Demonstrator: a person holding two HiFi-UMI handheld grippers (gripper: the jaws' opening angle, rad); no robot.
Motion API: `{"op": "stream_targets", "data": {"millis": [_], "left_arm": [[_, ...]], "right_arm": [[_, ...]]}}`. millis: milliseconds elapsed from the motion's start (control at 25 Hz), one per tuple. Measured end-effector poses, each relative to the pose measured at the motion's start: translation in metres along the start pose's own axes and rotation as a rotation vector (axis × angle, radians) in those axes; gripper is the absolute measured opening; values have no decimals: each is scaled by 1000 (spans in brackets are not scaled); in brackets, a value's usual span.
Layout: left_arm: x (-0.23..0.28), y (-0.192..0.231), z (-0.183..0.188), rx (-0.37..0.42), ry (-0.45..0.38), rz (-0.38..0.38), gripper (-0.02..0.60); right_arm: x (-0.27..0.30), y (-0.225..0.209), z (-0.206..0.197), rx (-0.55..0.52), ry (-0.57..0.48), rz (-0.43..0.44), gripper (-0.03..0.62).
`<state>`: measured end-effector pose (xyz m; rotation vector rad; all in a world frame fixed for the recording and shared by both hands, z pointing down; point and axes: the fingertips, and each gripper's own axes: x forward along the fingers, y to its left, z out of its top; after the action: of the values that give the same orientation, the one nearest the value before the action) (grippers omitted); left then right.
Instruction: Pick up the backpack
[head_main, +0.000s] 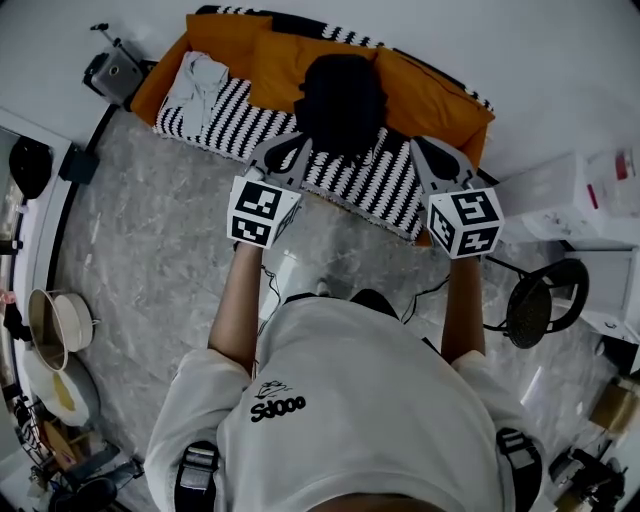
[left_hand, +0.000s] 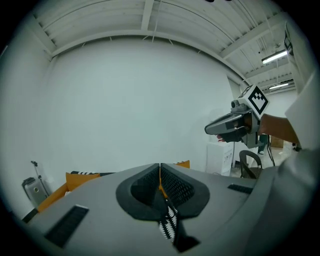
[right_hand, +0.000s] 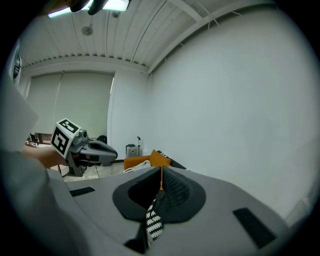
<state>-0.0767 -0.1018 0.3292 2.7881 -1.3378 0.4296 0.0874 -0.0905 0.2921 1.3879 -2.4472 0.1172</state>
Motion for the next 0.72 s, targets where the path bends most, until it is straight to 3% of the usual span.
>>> {"op": "stream_targets", "data": {"millis": [320,560,720], "left_arm": [[30,36,-8,-19,29,15,25],[94,78,-29,-40,68,3,25],[145,114,-37,-106,78,-13,25]], "right_arm": [[33,-32,-6,34,14,-4,35],[96,-93,-6,59,-22,5,35],[147,-140,-5,79,-22,17,37]]}}
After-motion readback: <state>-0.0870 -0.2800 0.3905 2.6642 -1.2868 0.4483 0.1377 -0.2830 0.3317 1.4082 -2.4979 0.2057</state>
